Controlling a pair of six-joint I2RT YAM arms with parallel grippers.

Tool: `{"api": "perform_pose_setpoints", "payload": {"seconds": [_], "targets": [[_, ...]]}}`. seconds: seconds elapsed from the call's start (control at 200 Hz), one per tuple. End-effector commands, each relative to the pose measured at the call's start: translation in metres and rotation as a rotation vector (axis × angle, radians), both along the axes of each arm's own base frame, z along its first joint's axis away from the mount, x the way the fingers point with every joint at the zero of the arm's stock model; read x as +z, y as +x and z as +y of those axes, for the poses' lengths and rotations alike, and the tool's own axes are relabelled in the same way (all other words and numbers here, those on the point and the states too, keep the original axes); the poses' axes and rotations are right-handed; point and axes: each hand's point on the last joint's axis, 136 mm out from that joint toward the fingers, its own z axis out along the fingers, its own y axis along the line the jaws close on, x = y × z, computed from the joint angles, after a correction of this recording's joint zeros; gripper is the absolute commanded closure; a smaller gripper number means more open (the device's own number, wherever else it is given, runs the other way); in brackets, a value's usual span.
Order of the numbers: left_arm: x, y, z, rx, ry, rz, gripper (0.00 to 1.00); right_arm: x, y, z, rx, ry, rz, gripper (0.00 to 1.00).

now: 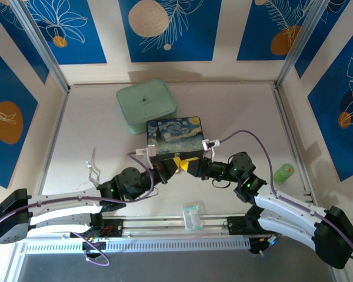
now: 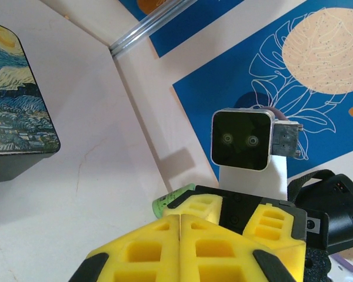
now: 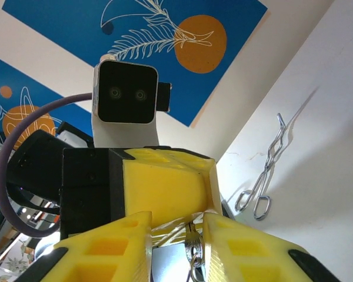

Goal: Unlock the padlock with the key

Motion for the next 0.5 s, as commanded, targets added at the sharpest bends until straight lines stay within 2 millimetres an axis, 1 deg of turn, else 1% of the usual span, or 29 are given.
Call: {"api": "perform_pose_setpoints", "payload": {"seconds": [0.0, 0.125, 0.245, 0.405, 0.495], "targets": [[0.0342, -0.0007, 0.0005, -0.007, -0.094, -0.051, 1.00, -0.0128, -0.0091, -0.0001, 0.039, -0.021, 0.031, 0.68], [0.0360, -0.0007, 0.0006, -0.007, -0.100, -0.057, 1.00, -0.0141, -0.0076, 0.0007, 0.037, -0.033, 0.032, 0.66], [0.0340, 0.0009, -0.0003, -0.003, -0.094, -0.053, 1.00, -0.0140, -0.0043, -0.0015, 0.023, -0.025, 0.035, 0.68], [0.0339, 0.0020, -0.0007, -0.002, -0.101, -0.053, 1.00, -0.0191, -0.0018, -0.0030, 0.018, -0.033, 0.049, 0.71], [0.0322, 0.0020, -0.0032, -0.009, -0.090, -0.048, 1.00, -0.0174, -0.0019, -0.0028, 0.020, -0.023, 0.045, 0.72]]}}
